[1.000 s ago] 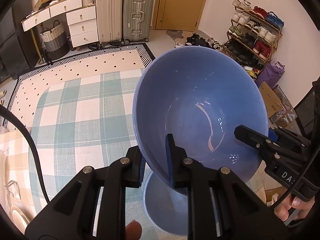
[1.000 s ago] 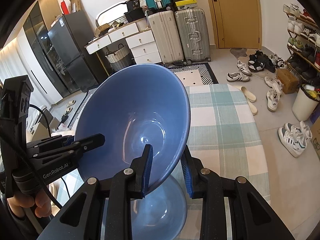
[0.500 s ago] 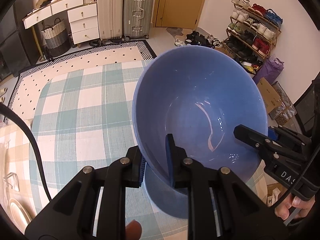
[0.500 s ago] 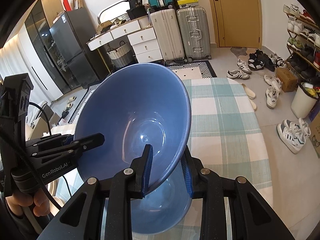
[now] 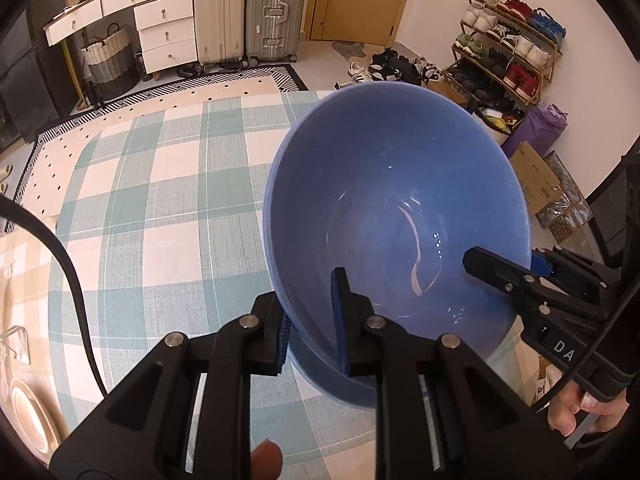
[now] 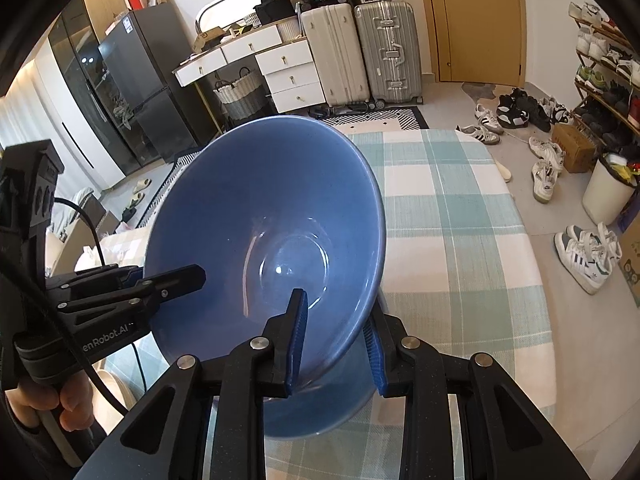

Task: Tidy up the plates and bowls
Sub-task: 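Lift the nested bowls with both grippers and carry them over the third bowl, then lower the nested bowls into the third blue bowl and open both grippers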

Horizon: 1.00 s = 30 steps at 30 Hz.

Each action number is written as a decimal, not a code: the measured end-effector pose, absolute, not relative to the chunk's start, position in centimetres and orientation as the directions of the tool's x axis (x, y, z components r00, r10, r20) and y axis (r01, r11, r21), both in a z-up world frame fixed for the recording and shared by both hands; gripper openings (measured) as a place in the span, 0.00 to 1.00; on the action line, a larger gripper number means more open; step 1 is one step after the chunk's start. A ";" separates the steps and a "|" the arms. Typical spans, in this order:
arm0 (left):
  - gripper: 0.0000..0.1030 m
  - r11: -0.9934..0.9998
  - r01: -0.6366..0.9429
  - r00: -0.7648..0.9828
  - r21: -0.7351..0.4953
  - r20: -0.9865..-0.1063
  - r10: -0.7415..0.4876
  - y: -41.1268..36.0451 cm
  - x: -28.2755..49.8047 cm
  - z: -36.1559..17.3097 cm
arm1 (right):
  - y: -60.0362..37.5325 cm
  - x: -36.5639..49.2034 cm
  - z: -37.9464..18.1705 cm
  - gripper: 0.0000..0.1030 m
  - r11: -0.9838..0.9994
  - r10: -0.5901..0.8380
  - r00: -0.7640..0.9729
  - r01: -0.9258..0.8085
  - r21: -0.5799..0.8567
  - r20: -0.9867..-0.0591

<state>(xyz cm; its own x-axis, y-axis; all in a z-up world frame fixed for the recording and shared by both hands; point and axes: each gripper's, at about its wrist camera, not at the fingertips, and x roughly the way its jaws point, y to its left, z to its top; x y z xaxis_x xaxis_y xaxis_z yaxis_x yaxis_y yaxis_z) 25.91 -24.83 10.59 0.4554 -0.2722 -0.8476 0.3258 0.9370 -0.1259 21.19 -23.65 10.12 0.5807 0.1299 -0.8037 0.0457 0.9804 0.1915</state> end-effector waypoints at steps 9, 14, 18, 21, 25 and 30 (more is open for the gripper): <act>0.15 0.938 0.324 0.449 -0.121 -0.853 -0.265 -24.4 24.7 9.4 | -23.4 20.2 9.7 0.28 0.982 0.135 0.574 0.034 0.188 -0.807; 0.15 0.940 0.318 0.433 -0.127 -0.862 -0.263 -24.0 24.3 8.1 | -23.3 19.8 8.8 0.28 0.981 0.140 0.557 0.035 0.191 -0.819; 0.15 0.941 0.315 0.420 -0.127 -0.870 -0.258 -24.0 24.4 7.0 | -23.1 19.9 7.9 0.28 0.983 0.131 0.542 0.036 0.178 -0.830; 0.15 0.940 0.317 0.418 -0.125 -0.872 -0.257 -24.0 24.5 6.6 | -23.1 19.9 7.2 0.28 0.984 0.131 0.529 0.035 0.176 -0.838; 0.15 0.941 0.319 0.420 -0.111 -0.874 -0.245 -24.3 24.8 6.4 | -23.0 19.9 6.5 0.28 0.987 0.120 0.513 0.027 0.155 -0.850; 0.35 0.944 0.312 0.426 -0.105 -0.873 -0.238 -24.2 24.8 6.4 | -23.4 19.8 6.6 0.29 0.986 0.127 0.517 0.029 0.166 -0.846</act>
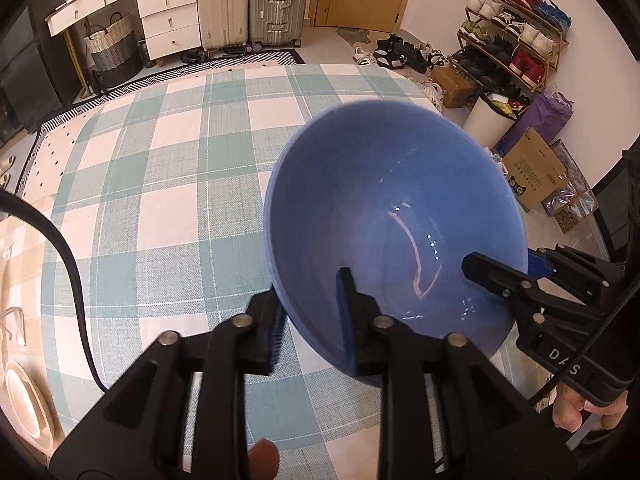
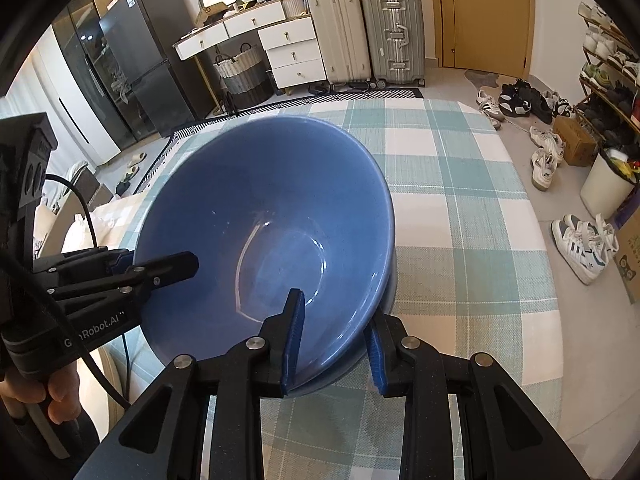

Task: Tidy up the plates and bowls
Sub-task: 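Lower the nested bowls into the third blue bowl and open both grippers, then close both grippers on the rim of the three stacked blue bowls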

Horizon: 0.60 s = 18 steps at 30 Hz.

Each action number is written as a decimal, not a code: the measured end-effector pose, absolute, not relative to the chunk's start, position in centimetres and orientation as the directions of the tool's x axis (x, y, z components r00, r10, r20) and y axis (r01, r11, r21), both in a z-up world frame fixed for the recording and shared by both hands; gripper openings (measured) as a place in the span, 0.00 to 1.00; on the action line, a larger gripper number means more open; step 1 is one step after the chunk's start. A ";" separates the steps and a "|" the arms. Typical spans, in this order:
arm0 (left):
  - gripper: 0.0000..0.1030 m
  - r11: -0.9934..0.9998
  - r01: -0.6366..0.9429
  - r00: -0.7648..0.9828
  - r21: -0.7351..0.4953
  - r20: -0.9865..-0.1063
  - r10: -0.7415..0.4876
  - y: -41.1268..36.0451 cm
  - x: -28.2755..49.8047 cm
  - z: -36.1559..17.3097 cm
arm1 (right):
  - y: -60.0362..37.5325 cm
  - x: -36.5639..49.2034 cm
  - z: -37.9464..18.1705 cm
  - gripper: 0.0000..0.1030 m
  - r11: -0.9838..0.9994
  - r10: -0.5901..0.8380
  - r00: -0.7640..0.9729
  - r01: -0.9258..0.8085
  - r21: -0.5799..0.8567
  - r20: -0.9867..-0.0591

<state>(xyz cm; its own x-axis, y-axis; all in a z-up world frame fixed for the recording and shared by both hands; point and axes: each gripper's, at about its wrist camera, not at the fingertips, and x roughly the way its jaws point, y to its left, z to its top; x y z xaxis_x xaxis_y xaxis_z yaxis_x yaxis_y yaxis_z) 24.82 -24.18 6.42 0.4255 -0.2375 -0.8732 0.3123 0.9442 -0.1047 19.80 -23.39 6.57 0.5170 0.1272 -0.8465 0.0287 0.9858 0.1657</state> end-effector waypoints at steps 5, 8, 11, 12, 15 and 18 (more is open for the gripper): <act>0.55 0.948 0.304 0.444 -0.093 -0.867 -0.227 -23.6 24.9 6.7 | -24.0 19.5 7.2 0.47 0.985 0.117 0.535 0.046 0.168 -0.837; 0.69 0.950 0.296 0.450 -0.103 -0.862 -0.234 -23.0 25.1 6.9 | -24.5 19.2 7.8 0.53 0.983 0.118 0.553 0.054 0.176 -0.825; 0.73 0.951 0.290 0.455 -0.109 -0.858 -0.238 -22.6 25.4 7.1 | -25.0 18.9 8.3 0.71 0.979 0.128 0.571 0.058 0.195 -0.811; 0.74 0.951 0.289 0.455 -0.110 -0.858 -0.238 -22.4 25.3 7.1 | -25.0 18.7 8.6 0.77 0.979 0.130 0.577 0.056 0.198 -0.806; 0.79 0.950 0.289 0.454 -0.121 -0.856 -0.247 -22.2 25.3 7.2 | -25.1 18.5 8.8 0.84 0.977 0.144 0.582 0.047 0.210 -0.800; 0.86 0.949 0.289 0.452 -0.129 -0.855 -0.254 -22.1 25.2 7.1 | -25.2 18.2 8.9 0.89 0.974 0.159 0.583 0.040 0.224 -0.797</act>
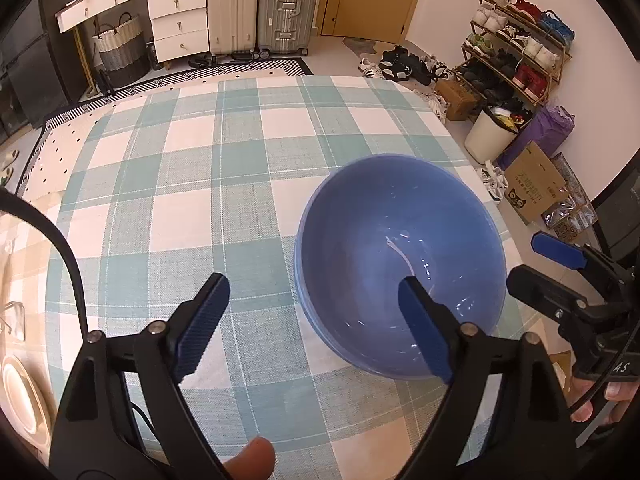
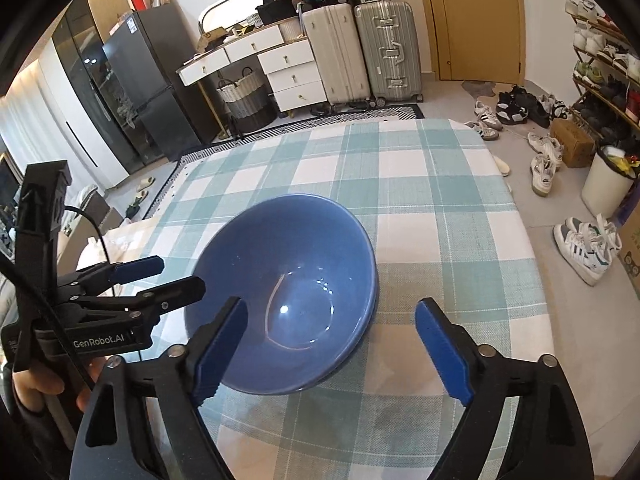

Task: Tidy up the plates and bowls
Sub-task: 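Close both grippers on the rim of the three stacked blue bowls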

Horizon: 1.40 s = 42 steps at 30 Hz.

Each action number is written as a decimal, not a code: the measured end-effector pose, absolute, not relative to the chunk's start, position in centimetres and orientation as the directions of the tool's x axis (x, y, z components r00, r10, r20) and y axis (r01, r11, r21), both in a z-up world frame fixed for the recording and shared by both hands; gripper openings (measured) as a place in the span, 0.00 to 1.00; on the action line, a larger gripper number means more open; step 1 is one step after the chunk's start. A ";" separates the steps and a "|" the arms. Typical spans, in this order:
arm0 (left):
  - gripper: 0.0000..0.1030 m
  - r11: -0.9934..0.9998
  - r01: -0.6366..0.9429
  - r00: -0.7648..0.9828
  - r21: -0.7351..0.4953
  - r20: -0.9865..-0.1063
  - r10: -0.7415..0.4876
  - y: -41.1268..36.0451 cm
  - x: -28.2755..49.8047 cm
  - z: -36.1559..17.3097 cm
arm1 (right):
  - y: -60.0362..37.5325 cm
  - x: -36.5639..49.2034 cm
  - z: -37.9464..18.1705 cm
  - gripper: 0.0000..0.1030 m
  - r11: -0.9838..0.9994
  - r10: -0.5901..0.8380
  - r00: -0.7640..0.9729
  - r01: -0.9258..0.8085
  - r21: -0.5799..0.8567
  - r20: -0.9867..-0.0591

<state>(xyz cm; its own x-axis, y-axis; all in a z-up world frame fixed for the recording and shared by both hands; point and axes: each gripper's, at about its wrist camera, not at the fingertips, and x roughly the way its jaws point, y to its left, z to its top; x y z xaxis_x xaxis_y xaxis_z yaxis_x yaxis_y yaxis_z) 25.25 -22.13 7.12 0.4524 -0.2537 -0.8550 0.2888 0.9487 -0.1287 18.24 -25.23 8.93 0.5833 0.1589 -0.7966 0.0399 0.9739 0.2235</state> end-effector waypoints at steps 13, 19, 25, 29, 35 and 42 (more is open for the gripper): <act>0.98 0.948 0.287 0.445 -0.135 -0.858 -0.257 -22.3 25.3 6.1 | -26.8 18.0 7.8 0.92 0.960 0.177 0.580 0.078 0.270 -0.795; 0.98 0.950 0.281 0.430 -0.137 -0.867 -0.252 -22.6 25.9 5.0 | -27.0 18.3 7.0 0.92 0.956 0.190 0.570 0.080 0.284 -0.800; 0.98 0.950 0.278 0.414 -0.139 -0.876 -0.249 -22.8 26.7 3.7 | -27.2 18.7 6.4 0.92 0.953 0.203 0.560 0.077 0.295 -0.803; 0.98 0.951 0.276 0.402 -0.142 -0.881 -0.249 -22.9 27.3 2.9 | -27.1 19.1 5.9 0.92 0.951 0.215 0.553 0.071 0.302 -0.805; 0.97 0.951 0.273 0.388 -0.145 -0.888 -0.246 -23.0 28.1 1.7 | -26.8 19.9 5.0 0.92 0.947 0.234 0.534 0.065 0.315 -0.812; 0.97 0.950 0.274 0.371 -0.148 -0.895 -0.246 -23.0 28.8 0.6 | -26.9 20.7 4.1 0.87 0.941 0.254 0.518 0.062 0.332 -0.817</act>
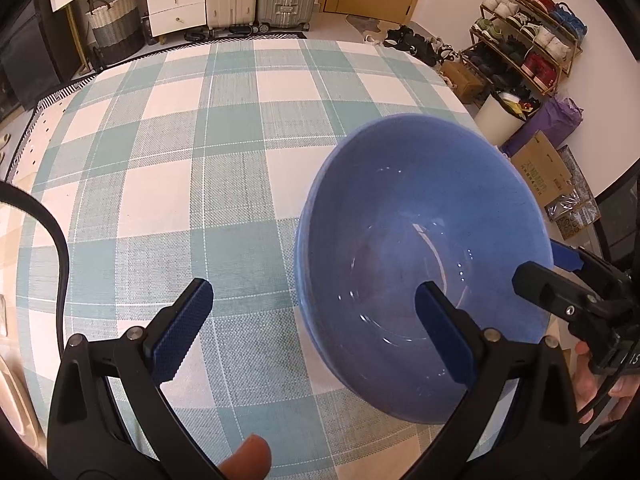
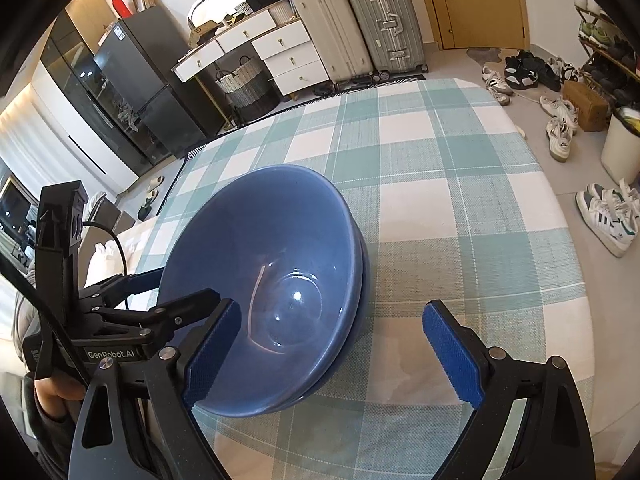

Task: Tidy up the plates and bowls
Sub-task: 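Close both grippers on the rim of the three stacked blue bowls, then lift the bowl stack with both grippers and carry it toward the cream plates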

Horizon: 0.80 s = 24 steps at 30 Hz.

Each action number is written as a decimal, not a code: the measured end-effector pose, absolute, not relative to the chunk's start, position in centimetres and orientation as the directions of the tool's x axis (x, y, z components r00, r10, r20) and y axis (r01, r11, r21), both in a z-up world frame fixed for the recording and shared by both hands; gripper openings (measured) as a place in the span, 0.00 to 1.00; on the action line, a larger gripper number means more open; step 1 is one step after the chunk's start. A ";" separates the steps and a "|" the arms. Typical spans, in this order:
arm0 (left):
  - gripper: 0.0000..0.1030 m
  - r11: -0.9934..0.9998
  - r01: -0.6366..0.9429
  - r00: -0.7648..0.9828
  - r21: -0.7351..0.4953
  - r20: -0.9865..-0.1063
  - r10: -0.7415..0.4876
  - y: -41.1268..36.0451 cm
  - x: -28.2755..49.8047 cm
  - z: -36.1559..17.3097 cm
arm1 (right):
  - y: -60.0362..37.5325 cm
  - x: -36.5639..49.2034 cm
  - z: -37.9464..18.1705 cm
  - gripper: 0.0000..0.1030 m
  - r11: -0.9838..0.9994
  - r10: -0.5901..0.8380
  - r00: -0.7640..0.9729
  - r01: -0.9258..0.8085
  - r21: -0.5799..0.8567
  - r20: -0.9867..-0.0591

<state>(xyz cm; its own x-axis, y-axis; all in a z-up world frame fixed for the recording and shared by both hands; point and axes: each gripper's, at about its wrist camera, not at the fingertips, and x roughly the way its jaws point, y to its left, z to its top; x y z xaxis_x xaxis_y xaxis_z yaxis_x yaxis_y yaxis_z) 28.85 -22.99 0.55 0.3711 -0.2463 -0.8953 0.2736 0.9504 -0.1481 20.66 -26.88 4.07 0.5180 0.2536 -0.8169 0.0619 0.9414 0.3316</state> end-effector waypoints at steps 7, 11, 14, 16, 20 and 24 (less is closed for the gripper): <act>0.88 0.949 0.277 0.356 -0.150 -0.901 -0.247 -23.2 29.5 -0.3 | -26.8 21.5 3.3 0.75 0.939 0.268 0.500 0.055 0.339 -0.824; 0.72 0.947 0.283 0.345 -0.152 -0.905 -0.248 -23.5 29.8 -0.7 | -26.8 21.8 2.9 0.66 0.935 0.280 0.487 0.055 0.349 -0.827; 0.58 0.946 0.287 0.340 -0.149 -0.907 -0.246 -23.7 30.0 -1.0 | -26.7 22.0 2.5 0.57 0.934 0.285 0.478 0.056 0.353 -0.831; 0.46 0.946 0.289 0.336 -0.144 -0.911 -0.241 -23.8 30.0 -1.2 | -26.6 22.1 2.3 0.53 0.933 0.291 0.472 0.055 0.357 -0.832; 0.31 0.944 0.299 0.327 -0.140 -0.914 -0.240 -24.1 30.0 -1.5 | -26.1 22.3 2.0 0.47 0.939 0.285 0.464 0.042 0.342 -0.839; 0.21 0.942 0.306 0.321 -0.142 -0.916 -0.242 -24.6 30.1 -1.9 | -26.1 22.5 1.7 0.37 0.950 0.254 0.466 0.046 0.310 -0.847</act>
<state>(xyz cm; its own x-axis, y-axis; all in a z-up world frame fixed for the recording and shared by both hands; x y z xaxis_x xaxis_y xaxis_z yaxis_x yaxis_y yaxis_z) 30.06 -24.59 -1.91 0.3208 -0.2421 -0.9157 0.3055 0.9415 -0.1419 22.46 -26.10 1.73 0.4664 0.2538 -0.8473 0.0464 0.9496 0.3100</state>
